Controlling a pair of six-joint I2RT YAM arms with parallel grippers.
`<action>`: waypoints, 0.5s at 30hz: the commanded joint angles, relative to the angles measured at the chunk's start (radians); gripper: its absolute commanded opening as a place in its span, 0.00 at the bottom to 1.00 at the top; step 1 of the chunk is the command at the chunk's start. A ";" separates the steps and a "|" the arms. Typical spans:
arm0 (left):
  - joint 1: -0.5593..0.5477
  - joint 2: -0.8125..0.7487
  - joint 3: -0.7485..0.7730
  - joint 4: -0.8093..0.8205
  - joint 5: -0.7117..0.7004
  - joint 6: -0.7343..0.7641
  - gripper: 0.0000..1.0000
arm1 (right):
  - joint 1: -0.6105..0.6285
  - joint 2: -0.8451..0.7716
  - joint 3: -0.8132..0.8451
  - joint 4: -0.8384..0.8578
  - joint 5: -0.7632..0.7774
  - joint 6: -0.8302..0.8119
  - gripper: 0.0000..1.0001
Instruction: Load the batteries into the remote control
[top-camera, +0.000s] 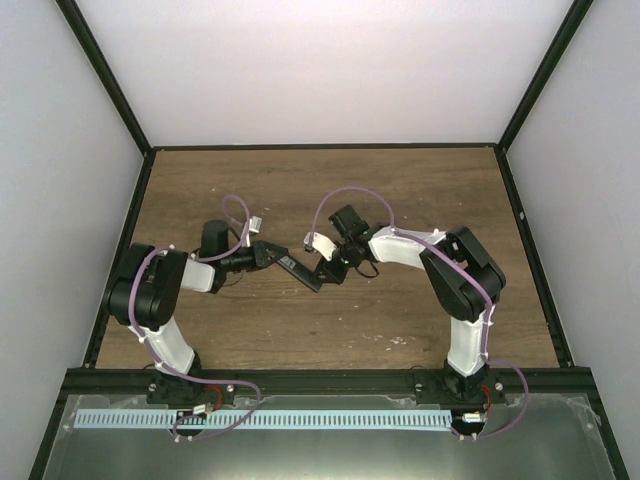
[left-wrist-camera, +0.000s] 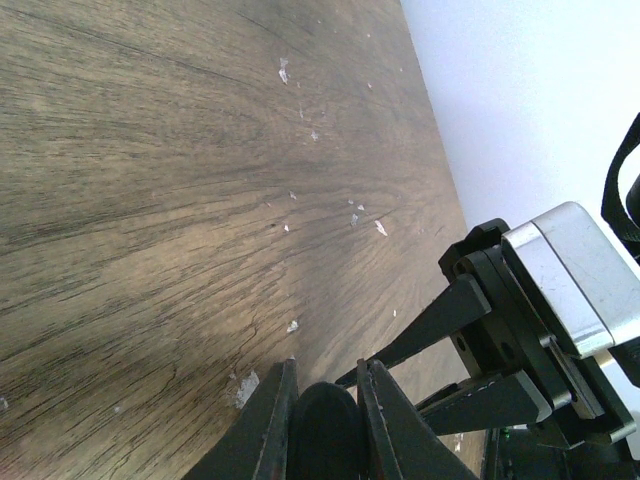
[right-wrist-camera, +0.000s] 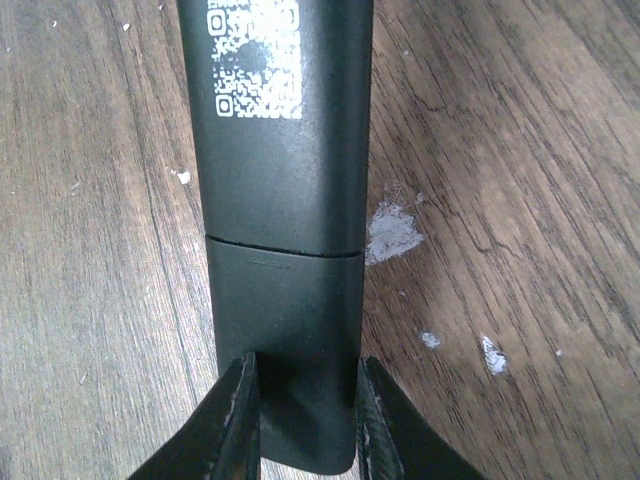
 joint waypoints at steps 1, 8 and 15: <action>-0.100 0.021 -0.013 -0.065 0.126 0.035 0.00 | 0.029 0.039 0.058 0.215 0.043 0.021 0.19; -0.100 -0.010 0.012 -0.089 0.131 0.032 0.00 | 0.029 -0.078 0.061 0.217 0.060 0.042 0.24; -0.100 -0.057 0.067 -0.176 0.135 0.059 0.00 | 0.023 -0.247 0.056 0.159 0.132 0.045 0.31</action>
